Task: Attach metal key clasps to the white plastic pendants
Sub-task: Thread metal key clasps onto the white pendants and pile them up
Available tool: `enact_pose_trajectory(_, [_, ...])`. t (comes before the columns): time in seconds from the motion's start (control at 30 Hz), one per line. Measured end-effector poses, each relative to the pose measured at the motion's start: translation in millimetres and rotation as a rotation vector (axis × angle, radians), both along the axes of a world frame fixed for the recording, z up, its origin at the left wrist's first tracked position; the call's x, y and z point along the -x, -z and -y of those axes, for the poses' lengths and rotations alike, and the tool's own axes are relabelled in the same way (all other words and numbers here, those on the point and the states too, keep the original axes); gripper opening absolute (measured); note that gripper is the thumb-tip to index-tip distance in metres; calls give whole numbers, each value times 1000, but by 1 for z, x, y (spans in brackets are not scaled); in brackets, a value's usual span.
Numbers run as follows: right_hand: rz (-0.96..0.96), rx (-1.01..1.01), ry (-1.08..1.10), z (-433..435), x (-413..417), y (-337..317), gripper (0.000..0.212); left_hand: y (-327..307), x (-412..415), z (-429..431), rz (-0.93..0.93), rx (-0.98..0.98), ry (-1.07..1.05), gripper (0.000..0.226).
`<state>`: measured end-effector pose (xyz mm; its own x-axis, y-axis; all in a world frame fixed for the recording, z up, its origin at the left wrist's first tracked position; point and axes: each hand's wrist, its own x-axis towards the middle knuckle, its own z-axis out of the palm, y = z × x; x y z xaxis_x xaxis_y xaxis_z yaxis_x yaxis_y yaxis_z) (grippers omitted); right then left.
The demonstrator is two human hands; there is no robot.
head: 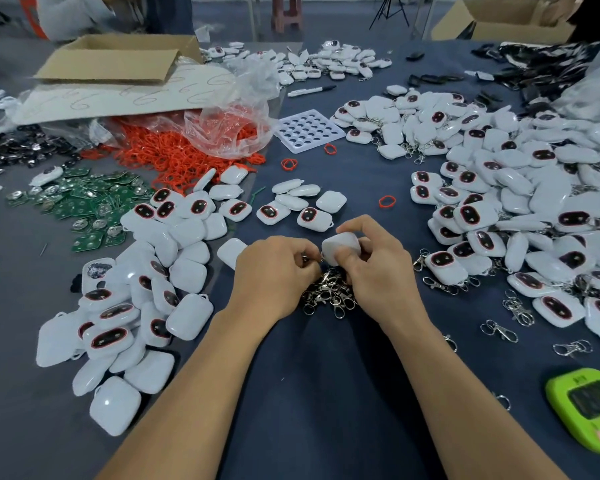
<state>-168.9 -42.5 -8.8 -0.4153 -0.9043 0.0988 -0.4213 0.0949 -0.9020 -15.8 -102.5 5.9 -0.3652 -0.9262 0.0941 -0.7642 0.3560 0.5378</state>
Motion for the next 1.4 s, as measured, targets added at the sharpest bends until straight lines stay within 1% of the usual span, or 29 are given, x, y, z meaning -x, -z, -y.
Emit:
enact_pose_trajectory(0.13, [-26,-1,-14,1,0,2,23,-2,-1,1,10,-12,16,21])
enact_pose_trajectory(0.4, [-77,-23,-21,2,-1,-4,22,-1,-1,2,-11,-9,36,12])
enact_pose_trajectory(0.5, [-92,-38,-33,3,-2,-7,22,-1,-2,2,-19,-11,37,15])
enact_pose_trajectory(0.77, [-117,-62,-69,5,-4,-13,24,-3,-2,2,-44,-62,27,9])
enact_pose_trajectory(0.87, [-129,-44,-45,0,-7,-10,22,-5,-2,1,-54,-84,12,13])
enact_pose_trajectory(0.93, [-123,-28,-29,-2,-8,-9,20,-6,-1,0,-65,-90,-1,18])
enact_pose_trajectory(1.03, [-99,-18,-19,-3,-7,-9,19,-5,-2,-2,-94,-97,-10,17])
enact_pose_trajectory(1.1, [-62,-15,-14,-3,-6,-8,20,-5,-3,-4,-101,-95,0,17])
enact_pose_trajectory(1.27, [-56,-4,2,-2,-6,-6,22,-5,-5,-6,-148,-100,14,19])
enact_pose_trajectory(1.37, [5,21,43,-2,-4,-4,23,-4,-6,-9,-217,-59,-64,13])
enact_pose_trajectory(1.4, [20,29,59,-2,-4,-3,22,-3,-6,-9,-212,-28,-93,13])
